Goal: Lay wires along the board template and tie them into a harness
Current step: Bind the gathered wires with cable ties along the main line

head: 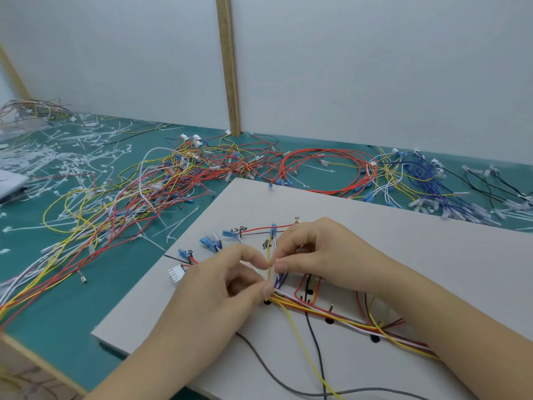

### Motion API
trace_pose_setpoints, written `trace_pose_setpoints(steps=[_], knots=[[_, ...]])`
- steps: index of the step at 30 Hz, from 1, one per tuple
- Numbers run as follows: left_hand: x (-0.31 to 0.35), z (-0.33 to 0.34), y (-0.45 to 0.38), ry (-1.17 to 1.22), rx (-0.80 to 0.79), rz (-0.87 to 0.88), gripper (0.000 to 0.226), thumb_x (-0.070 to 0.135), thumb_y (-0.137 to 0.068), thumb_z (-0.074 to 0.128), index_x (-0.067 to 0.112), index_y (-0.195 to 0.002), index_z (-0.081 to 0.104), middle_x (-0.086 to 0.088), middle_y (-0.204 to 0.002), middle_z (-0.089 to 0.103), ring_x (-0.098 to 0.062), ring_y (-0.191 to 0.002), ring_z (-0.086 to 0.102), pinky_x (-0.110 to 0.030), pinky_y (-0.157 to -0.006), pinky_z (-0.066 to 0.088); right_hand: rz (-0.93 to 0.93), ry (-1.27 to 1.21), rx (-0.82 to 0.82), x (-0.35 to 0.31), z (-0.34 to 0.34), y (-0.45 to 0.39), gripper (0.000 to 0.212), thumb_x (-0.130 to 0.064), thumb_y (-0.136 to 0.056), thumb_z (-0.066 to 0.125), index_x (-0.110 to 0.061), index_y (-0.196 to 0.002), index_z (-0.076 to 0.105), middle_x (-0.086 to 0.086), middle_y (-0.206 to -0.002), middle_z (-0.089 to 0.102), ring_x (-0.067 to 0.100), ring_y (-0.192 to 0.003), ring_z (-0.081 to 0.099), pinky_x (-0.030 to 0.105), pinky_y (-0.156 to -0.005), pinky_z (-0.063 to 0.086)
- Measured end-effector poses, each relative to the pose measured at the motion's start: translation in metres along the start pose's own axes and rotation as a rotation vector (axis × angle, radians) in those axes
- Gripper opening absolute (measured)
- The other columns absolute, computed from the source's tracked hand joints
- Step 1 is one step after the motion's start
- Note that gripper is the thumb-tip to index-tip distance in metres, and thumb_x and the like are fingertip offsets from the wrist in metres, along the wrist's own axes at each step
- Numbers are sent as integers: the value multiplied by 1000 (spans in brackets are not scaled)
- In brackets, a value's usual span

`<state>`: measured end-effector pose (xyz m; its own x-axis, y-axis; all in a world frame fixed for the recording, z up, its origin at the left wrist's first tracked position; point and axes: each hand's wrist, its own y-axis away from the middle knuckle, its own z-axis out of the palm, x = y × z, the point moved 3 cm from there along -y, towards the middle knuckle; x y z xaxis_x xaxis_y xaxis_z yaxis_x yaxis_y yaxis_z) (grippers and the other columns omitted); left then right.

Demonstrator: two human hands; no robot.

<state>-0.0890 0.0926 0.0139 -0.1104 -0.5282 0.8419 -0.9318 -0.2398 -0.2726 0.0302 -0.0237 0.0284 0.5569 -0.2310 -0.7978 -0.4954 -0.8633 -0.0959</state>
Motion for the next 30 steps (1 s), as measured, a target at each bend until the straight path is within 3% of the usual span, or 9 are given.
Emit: trace_pose_setpoints(steps=[4, 6, 11, 21, 24, 26, 30], knots=[[1, 4, -4, 1, 26, -40, 9, 31, -76, 68, 35, -81, 62, 7, -67, 69, -16, -62, 60, -22, -58, 43, -29, -14, -38, 2, -1, 1, 9, -9, -80, 70, -17, -81, 73, -12, -78, 65, -3, -75, 59, 13, -75, 45], [0, 5, -5, 27, 54, -74, 11, 22, -77, 70, 32, -77, 65, 6, -65, 69, -10, -58, 60, -15, -53, 43, -39, -15, -31, 3, -2, 2, 9, -8, -80, 69, -14, -83, 74, -12, -78, 64, -4, -75, 59, 13, -75, 45], [-2, 7, -5, 20, 80, -143, 14, 15, -73, 68, 23, -61, 66, 7, -60, 68, -2, -50, 57, -11, -49, 41, -34, -23, -5, 2, 0, 2, 16, -11, -81, 68, -26, -77, 69, -5, -83, 68, 12, -81, 63, 31, -80, 50], [-3, 8, -6, 9, 84, -158, 13, 18, -74, 67, 22, -62, 66, 4, -60, 68, -4, -51, 56, -19, -51, 45, -28, -44, 1, -1, 0, 3, 19, -12, -81, 69, -30, -75, 67, 3, -84, 69, 22, -82, 63, 33, -77, 50], [-2, 8, -6, 46, 88, -156, 14, 15, -75, 68, 21, -62, 66, 3, -60, 68, -7, -53, 58, -20, -52, 45, -40, -20, -10, -2, 0, 4, 21, -12, -80, 70, -31, -73, 67, -4, -80, 67, 12, -73, 61, 22, -66, 48], [-2, 7, -6, 92, 93, -158, 14, 14, -75, 68, 20, -62, 67, 2, -60, 68, -8, -52, 59, -17, -49, 44, -57, 57, -17, -3, 2, 4, 16, -13, -80, 71, -27, -74, 69, -4, -79, 66, 6, -69, 57, 16, -62, 44], [-1, 7, -6, 101, 83, -167, 13, 15, -74, 67, 21, -62, 67, 3, -59, 68, -6, -50, 57, -14, -46, 43, -48, 65, -34, -2, 0, 4, 8, -10, -83, 66, -15, -81, 73, -4, -82, 66, 10, -77, 60, 24, -72, 48]])
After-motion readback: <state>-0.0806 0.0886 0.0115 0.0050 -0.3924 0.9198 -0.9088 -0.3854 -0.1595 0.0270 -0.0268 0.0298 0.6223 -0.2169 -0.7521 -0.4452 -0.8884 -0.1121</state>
